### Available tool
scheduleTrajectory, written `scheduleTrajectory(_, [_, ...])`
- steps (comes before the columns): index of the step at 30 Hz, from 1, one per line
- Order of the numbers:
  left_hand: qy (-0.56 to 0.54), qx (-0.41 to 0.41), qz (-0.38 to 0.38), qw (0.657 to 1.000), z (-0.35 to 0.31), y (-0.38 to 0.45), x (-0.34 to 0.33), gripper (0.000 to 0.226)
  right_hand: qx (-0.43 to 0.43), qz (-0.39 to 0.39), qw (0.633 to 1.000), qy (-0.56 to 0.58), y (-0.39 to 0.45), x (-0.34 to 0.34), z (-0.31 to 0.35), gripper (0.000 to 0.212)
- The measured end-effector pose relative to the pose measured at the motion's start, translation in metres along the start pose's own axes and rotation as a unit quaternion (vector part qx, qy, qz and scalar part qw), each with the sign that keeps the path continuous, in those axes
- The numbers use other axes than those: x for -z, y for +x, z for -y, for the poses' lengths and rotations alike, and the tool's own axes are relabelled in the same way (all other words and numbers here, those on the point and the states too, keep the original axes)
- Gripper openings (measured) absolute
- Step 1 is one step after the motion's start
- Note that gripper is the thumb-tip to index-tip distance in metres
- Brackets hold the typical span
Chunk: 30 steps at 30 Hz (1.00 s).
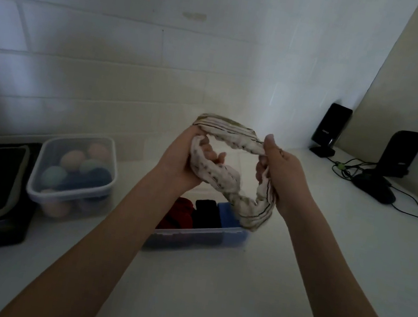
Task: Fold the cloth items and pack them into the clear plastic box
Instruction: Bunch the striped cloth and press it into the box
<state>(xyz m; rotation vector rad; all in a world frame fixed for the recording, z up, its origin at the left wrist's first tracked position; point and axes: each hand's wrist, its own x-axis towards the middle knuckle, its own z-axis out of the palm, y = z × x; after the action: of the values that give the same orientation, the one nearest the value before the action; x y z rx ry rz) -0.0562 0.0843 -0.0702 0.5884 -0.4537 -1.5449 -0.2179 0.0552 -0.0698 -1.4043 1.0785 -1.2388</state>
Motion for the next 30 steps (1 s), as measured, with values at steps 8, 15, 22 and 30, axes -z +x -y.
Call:
scheduleTrajectory(8, [-0.158,-0.054,0.099,0.981,-0.015,-0.012,0.007,0.066,-0.014,0.24,0.961,0.138,-0.016,0.001,0.0,0.044])
scheduleTrajectory(15, [0.356,-0.206,0.088,0.907,-0.011,-0.013,0.001,0.094,0.042,0.31,0.94,0.134,-0.028,-0.008,0.015,0.044])
scheduleTrajectory(22, [0.603,-0.225,0.05,0.764,-0.011,-0.015,0.005,0.009,0.067,0.276,0.951,0.123,-0.024,-0.009,0.017,0.017])
scheduleTrajectory(30, [0.103,0.01,0.243,0.965,-0.012,-0.032,0.011,0.012,0.011,0.203,0.979,0.024,-0.021,-0.018,0.016,0.021])
